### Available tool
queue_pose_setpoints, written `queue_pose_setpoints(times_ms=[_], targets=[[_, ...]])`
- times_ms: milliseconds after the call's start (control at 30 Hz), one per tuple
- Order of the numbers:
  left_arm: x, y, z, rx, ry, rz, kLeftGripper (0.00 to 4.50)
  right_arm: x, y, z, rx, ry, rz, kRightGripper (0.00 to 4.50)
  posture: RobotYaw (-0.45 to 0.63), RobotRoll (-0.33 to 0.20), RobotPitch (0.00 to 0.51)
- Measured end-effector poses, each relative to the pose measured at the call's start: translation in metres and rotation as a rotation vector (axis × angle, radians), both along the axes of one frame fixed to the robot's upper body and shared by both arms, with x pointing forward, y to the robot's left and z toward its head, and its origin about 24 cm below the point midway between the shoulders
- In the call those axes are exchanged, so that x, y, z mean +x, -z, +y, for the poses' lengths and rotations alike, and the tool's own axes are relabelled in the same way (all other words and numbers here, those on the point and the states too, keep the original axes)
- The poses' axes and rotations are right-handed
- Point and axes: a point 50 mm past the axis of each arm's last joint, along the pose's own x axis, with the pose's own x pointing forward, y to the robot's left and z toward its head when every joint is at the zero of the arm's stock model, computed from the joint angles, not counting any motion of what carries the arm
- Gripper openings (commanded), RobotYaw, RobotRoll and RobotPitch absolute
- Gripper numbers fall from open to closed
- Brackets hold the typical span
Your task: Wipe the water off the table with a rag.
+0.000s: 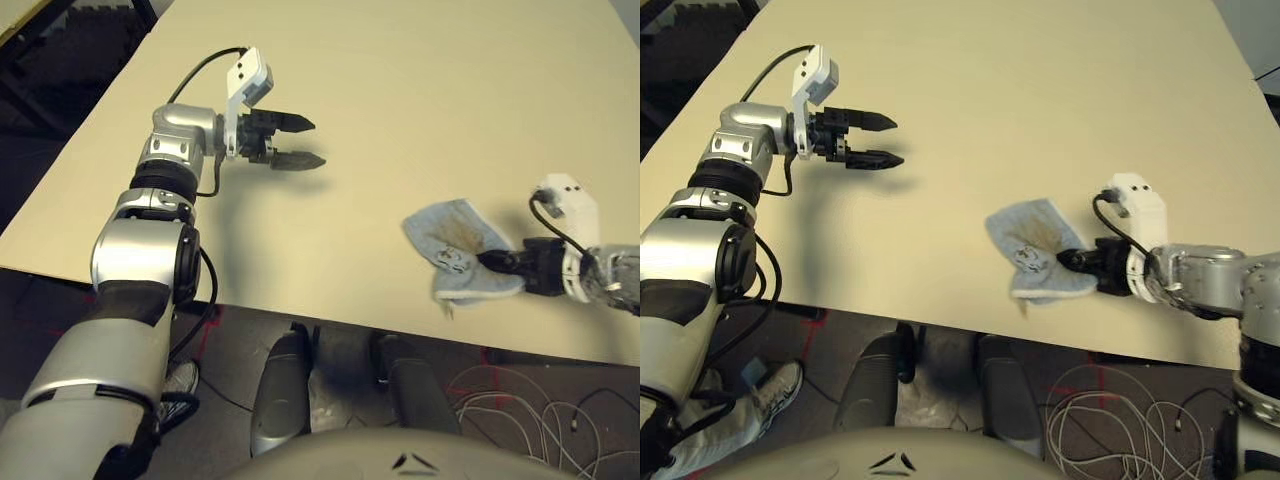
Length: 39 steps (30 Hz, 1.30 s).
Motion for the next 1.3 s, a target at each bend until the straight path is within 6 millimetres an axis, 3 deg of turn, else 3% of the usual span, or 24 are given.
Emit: queue_pose_setpoints(times_ms=[267, 400, 567, 700, 833, 1000, 1100, 1300], targets=[[0.0, 0.0, -0.001, -0.001, 0.003, 0.001, 4.5, 0.003, -0.005, -0.035, -0.173, 0.172, 0.044, 0.02, -0.09, 0.0, 0.255], [0.0, 0.0, 0.001, 0.0, -0.002, -0.001, 4.5, 0.021, -0.014, -0.04, -0.218, 0.235, 0.017, 0.02, -0.09, 0.0, 0.254], [0.0, 0.0, -0.003, -0.003, 0.008, -0.002, 4.5, 0.072, -0.059, 0.014, -0.02, 0.109, -0.241, 0.02, -0.08, 0.0, 0.255], [0.001, -0.002, -0.005, -0.004, 0.014, -0.007, 4.5, 0.081, -0.081, 0.05, 0.109, -0.053, -0.329, 0.02, -0.08, 0.0, 0.257], [0.001, -0.003, -0.004, -0.003, 0.011, -0.008, 4.5, 0.075, -0.075, 0.074, 0.208, -0.19, -0.305, 0.02, -0.08, 0.0, 0.258], [0.001, -0.003, -0.003, -0.003, 0.008, -0.009, 4.5, 0.061, -0.056, 0.085, 0.256, -0.238, -0.239, 0.02, -0.08, 0.0, 0.258], [0.001, -0.003, -0.003, -0.002, 0.007, -0.009, 4.5, 0.052, -0.033, 0.081, 0.252, -0.223, -0.144, 0.02, -0.08, 0.0, 0.258], [0.001, -0.003, -0.002, -0.002, 0.003, -0.01, 4.5, 0.029, -0.018, 0.051, 0.206, -0.165, -0.033, 0.02, -0.08, 0.0, 0.257]])
